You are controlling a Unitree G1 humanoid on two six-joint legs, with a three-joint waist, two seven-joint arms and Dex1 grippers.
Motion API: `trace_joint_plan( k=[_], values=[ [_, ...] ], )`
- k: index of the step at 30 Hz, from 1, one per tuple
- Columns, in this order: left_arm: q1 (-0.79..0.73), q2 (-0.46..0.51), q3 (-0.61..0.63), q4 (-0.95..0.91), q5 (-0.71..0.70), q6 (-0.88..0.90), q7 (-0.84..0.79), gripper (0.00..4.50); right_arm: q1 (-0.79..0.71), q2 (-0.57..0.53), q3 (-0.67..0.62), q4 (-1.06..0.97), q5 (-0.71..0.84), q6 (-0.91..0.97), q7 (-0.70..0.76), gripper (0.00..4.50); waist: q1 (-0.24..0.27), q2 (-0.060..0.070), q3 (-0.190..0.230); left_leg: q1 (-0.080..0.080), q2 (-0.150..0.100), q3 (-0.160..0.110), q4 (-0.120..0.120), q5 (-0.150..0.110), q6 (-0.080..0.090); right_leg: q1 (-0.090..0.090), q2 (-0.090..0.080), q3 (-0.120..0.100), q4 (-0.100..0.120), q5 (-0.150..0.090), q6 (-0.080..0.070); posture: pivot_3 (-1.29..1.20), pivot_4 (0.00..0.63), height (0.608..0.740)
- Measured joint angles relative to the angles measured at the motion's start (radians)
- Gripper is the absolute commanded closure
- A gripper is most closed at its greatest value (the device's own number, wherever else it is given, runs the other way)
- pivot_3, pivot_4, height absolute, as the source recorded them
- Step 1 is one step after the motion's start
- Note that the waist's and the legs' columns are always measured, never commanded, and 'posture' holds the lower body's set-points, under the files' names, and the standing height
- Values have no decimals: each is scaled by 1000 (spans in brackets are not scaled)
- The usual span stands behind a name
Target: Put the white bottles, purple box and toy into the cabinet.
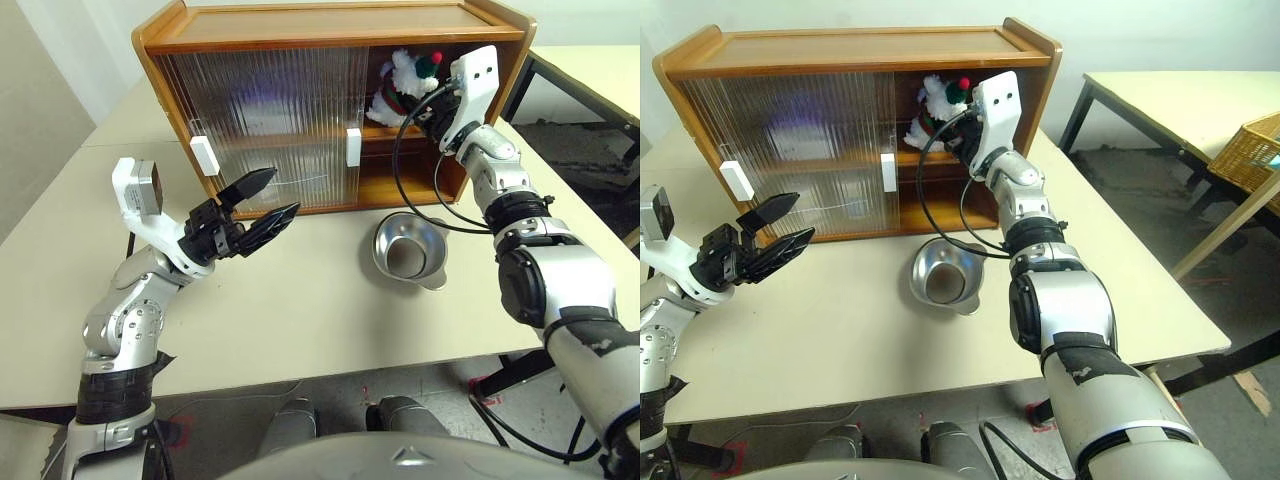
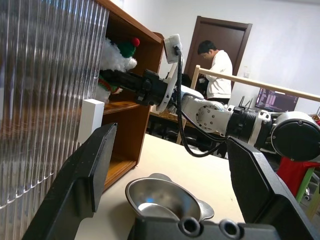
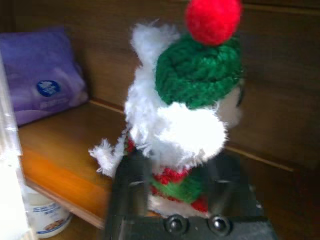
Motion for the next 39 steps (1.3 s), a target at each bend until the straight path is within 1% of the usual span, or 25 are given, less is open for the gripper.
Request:
trace_joint_plan(
  k=[4,5,6,17,23,29,39],
  values=[
    [0,0,0,0,-1,0,0,0,-1,0,-7,7,0,-13,1,407,0,0,0,0,0,0,0,0,0,0,0,0,0,-1,-2,-19,14,740],
    [0,0,0,0,-1,0,0,0,-1,-1,-9,7,0,-17,2,121,0,0,0,0,0,0,0,0,0,0,0,0,0,-1,-2,-19,14,740],
    [0,0,0,0,-1,0,0,0,-1,-4,-10,7,0,-22,4,50,0,0,0,0,0,0,0,0,0,0,0,0,0,-1,-2,-19,14,740],
    [-8,-9,-8,1,-1,0,-7,0,-1,-31,-29,-56,15,-30,49,50,-2,0,0,0,0,0,0,0,0,-1,0,0,0,0,-1,-54,8,740],
    [-12,-15,-20,1,-1,0,-12,0,-7,-39,-43,-71,24,-30,52,50,-3,0,0,0,1,0,0,0,0,-1,0,0,0,0,-1,-53,6,740],
    [-14,-20,-26,2,0,0,-13,0,-8,-38,-49,-70,23,-50,18,50,-4,0,0,0,1,0,0,0,0,-1,0,0,0,2,3,-45,4,740],
    [-13,-20,-26,2,-1,0,-12,0,-16,-18,-20,-3,-50,-50,-117,50,-5,0,0,0,1,0,0,0,0,-1,0,0,0,3,4,-36,4,740]
  ],
)
